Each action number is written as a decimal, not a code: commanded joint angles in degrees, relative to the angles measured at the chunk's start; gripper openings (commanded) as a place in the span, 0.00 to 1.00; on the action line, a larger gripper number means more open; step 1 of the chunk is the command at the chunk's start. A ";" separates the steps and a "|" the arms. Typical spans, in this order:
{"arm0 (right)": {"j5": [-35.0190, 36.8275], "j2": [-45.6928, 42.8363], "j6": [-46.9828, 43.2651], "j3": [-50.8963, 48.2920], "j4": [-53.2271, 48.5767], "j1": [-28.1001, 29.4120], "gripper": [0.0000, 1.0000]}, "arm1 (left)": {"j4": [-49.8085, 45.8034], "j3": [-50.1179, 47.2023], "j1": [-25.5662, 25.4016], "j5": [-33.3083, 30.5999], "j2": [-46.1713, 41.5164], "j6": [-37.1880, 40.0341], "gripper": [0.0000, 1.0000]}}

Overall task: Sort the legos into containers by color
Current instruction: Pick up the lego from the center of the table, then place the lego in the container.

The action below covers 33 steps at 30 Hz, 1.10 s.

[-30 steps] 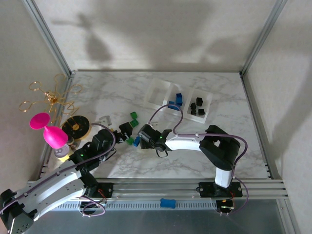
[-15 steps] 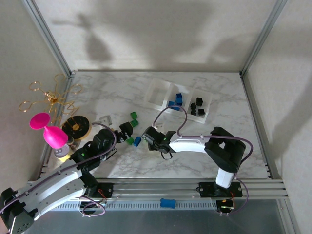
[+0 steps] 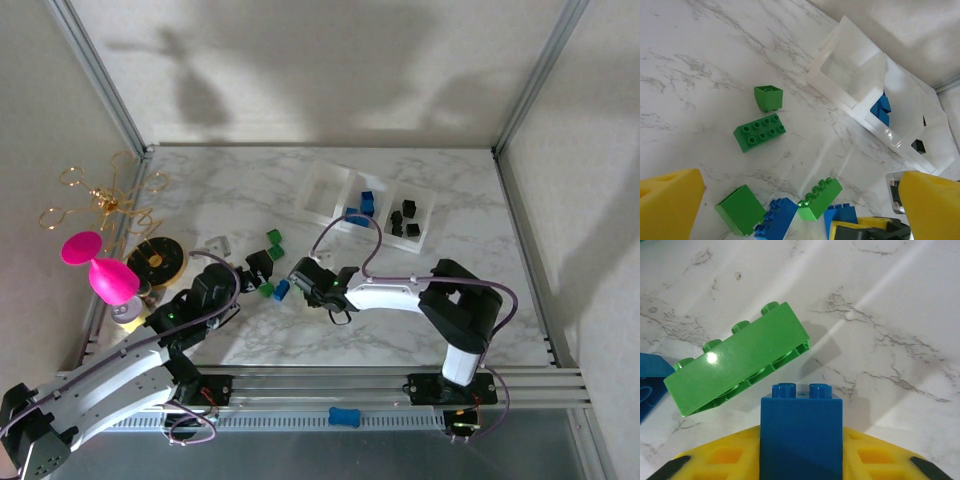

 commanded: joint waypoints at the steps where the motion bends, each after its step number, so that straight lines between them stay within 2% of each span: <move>1: 1.52 -4.89 -0.56 0.17 -1.63 -1.17 0.34 | 1.53 0.52 0.65 0.28 0.36 0.74 0.99; 7: 0.88 -10.81 -3.12 0.40 -2.92 -6.24 0.34 | 2.22 1.50 0.65 0.95 1.63 1.21 1.00; 13: 1.15 -11.72 -9.86 3.11 -1.03 -15.10 0.34 | 4.90 2.48 0.65 2.25 4.06 1.84 0.99; 20: -0.84 -4.63 -16.47 11.07 3.05 -25.27 0.34 | 8.69 5.16 0.61 4.47 9.84 2.73 1.00; 27: -3.03 5.86 -20.29 20.98 4.68 -30.89 0.34 | 11.51 8.84 0.65 7.30 16.44 3.92 1.00; 33: -6.03 12.69 -22.10 27.16 5.11 -34.10 0.36 | 13.24 9.65 0.63 7.72 18.65 4.17 0.99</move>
